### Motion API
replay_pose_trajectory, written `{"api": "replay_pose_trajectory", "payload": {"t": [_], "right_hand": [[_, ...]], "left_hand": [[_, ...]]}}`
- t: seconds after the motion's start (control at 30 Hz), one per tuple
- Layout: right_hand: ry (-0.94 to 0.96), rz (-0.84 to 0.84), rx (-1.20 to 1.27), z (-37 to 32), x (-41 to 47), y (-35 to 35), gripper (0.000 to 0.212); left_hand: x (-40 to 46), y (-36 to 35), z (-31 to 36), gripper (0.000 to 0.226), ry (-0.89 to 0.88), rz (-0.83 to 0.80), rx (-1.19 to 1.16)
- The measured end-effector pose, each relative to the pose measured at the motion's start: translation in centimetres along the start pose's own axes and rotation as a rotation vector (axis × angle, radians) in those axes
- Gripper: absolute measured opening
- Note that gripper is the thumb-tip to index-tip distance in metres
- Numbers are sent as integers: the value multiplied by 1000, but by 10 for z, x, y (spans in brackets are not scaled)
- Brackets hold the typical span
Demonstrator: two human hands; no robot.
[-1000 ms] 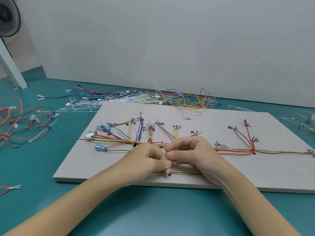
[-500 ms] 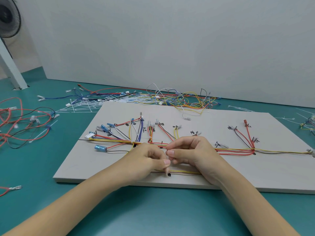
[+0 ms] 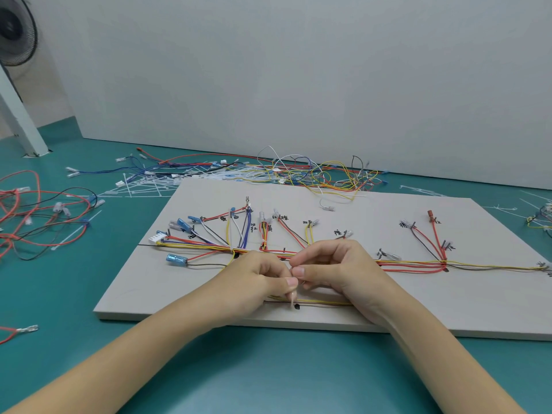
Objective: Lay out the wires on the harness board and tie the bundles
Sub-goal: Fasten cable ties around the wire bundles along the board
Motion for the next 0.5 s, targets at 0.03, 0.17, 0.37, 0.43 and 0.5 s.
{"api": "replay_pose_trajectory", "payload": {"t": [0.03,0.17,0.37,0.43,0.5], "right_hand": [[0,-1,-4,0,0,0,13],[0,13,32,0,0,1,13],[5,3,47,0,0,1,13],[3,-1,25,0,0,0,12],[-1,1,20,0,-1,0,14]], "left_hand": [[0,0,0,25,-5,-3,0],[0,1,2,20,4,-4,5],[0,0,2,19,15,-13,20],[0,1,1,20,23,-12,38],[0,1,2,20,21,-20,35]]}}
Point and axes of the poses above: each hand's wrist, its own x-axis towards the middle knuckle, its own y-axis out of the back of the hand, z = x × y, the point moved 5 cm from there along x, towards the middle knuckle, and after that the axes turned 11 degrees about -z, right-handed, at the moved point
